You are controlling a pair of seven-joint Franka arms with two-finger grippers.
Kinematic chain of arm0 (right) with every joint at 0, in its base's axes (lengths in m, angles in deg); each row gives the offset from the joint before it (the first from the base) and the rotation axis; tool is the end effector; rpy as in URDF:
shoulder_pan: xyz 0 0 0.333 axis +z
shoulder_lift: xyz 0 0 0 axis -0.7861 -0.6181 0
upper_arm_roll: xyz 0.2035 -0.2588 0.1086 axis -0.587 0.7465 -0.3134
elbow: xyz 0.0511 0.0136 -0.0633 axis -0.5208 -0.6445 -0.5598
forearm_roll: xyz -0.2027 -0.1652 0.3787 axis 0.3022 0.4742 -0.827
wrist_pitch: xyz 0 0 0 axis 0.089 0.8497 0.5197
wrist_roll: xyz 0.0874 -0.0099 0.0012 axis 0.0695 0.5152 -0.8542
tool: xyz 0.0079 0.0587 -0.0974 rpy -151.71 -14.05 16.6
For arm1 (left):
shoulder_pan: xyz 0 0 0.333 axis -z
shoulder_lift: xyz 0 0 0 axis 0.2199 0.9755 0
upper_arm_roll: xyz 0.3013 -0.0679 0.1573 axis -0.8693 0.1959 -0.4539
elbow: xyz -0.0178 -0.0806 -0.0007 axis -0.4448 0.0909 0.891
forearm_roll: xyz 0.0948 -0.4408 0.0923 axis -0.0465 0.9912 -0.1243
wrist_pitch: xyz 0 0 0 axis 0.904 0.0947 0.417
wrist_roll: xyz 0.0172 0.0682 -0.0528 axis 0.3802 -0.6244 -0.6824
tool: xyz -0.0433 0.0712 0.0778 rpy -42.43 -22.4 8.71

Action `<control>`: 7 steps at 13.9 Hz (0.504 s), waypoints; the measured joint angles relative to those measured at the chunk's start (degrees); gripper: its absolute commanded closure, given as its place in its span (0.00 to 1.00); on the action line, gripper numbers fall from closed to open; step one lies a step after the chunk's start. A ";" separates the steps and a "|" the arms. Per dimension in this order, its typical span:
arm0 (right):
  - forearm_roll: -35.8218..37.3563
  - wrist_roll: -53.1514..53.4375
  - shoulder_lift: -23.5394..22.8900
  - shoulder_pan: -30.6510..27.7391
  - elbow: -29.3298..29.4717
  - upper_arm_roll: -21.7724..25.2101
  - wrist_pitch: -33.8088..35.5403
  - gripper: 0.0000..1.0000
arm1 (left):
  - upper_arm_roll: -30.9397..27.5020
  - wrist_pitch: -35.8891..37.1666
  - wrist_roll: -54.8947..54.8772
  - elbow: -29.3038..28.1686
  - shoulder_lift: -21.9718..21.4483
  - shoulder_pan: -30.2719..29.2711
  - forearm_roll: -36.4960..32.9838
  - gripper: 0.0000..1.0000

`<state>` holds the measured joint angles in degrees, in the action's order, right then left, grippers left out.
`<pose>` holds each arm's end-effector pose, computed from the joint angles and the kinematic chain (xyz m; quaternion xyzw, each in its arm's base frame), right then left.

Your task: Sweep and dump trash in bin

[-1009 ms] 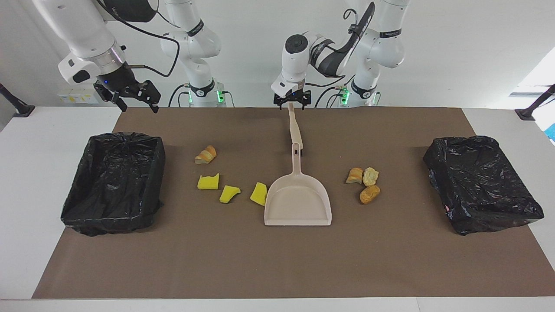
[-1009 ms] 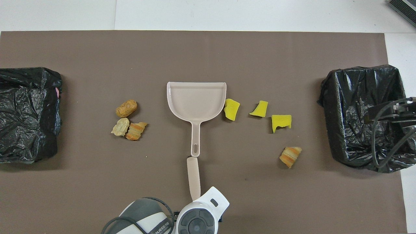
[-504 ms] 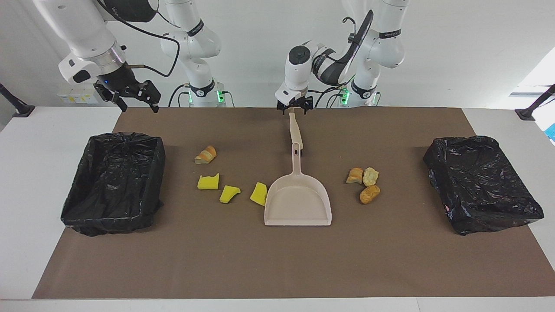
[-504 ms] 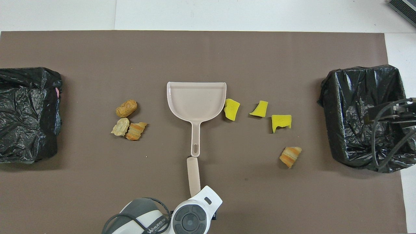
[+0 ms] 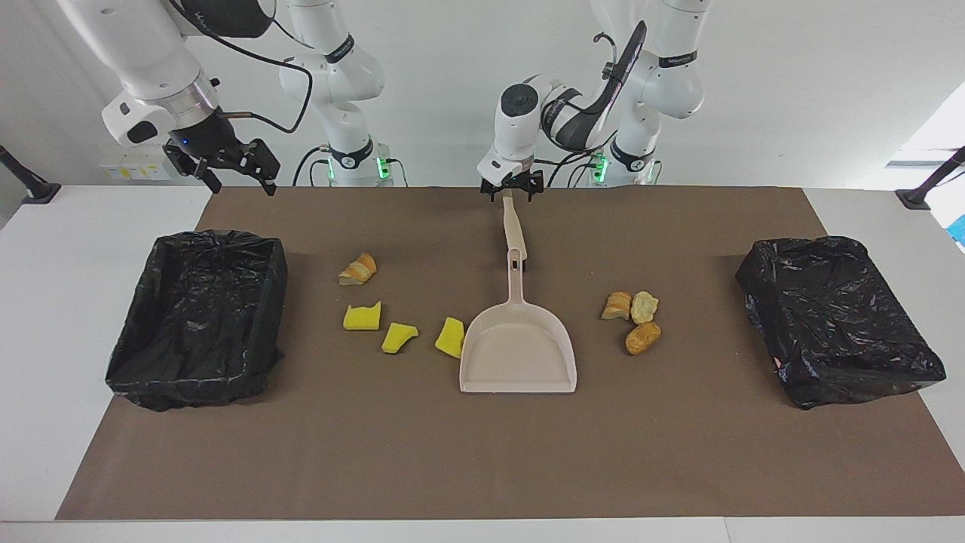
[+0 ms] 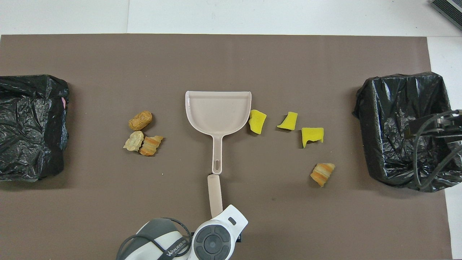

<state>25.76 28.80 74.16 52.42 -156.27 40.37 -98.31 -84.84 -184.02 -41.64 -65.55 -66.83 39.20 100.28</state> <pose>0.5967 -0.0349 0.6467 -0.9975 0.0519 0.0437 0.0195 0.2764 -0.4310 0.2998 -0.9947 0.0338 0.0966 0.0029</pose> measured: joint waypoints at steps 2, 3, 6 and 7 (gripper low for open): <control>0.00 0.00 0.00 0.01 -0.07 0.00 0.00 0.00 | -0.26 0.40 -0.05 0.43 -0.08 -0.59 0.00 0.51; 0.00 0.00 0.00 0.01 -0.09 0.00 0.00 0.00 | -0.46 0.82 -0.12 0.61 -0.10 -0.70 0.00 0.88; 0.00 0.00 0.00 0.04 -0.12 -0.01 0.00 0.00 | -0.59 2.47 -0.14 0.95 -0.11 -1.26 0.02 1.00; 0.00 0.00 0.00 0.05 -0.13 -0.01 0.00 0.00 | -0.62 3.92 -0.32 1.27 -0.12 -2.30 0.03 1.00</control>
<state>25.76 28.80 74.17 52.46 -156.40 40.36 -98.31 -85.45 -180.10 -41.97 -64.28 -66.95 36.90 100.31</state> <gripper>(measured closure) 0.000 0.718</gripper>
